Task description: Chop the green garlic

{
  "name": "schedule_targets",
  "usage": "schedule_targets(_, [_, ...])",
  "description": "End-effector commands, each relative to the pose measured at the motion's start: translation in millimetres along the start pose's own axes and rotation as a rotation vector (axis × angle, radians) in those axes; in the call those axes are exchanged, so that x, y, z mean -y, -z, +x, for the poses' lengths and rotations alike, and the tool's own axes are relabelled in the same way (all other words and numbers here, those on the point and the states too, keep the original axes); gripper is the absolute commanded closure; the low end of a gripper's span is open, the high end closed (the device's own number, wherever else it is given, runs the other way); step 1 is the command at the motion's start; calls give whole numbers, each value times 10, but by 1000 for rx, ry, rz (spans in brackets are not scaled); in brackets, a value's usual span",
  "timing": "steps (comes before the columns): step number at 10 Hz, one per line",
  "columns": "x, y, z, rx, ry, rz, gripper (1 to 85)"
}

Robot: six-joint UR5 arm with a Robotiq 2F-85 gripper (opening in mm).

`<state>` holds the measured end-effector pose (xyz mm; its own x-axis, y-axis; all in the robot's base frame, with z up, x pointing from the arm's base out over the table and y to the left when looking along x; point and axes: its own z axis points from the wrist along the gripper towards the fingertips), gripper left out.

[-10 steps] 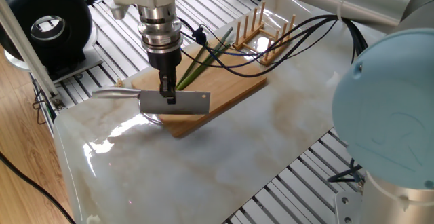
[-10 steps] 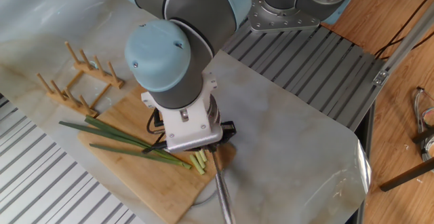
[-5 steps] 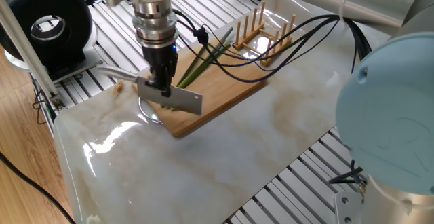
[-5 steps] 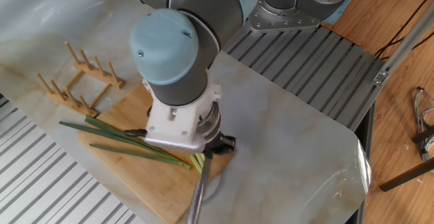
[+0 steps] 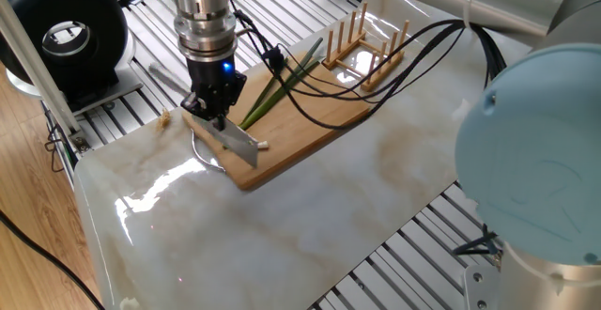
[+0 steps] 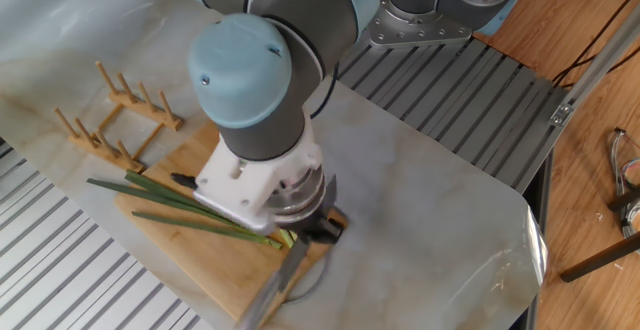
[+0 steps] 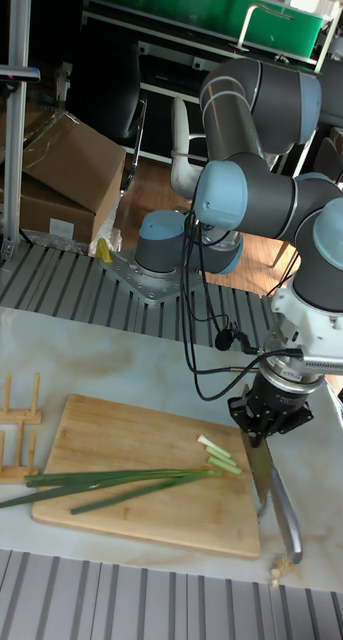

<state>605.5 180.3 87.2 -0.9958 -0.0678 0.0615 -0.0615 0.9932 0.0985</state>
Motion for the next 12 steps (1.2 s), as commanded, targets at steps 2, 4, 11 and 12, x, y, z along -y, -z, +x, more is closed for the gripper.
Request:
schedule_targets(2, [-91, -24, -50, -12, -161, -30, 843])
schedule_targets(4, [-31, -78, -164, 10, -200, -11, 843])
schedule_targets(11, [-47, -132, -232, 9, -290, -25, 843])
schedule_targets(12, [-27, -142, -223, 4, -294, -17, 843])
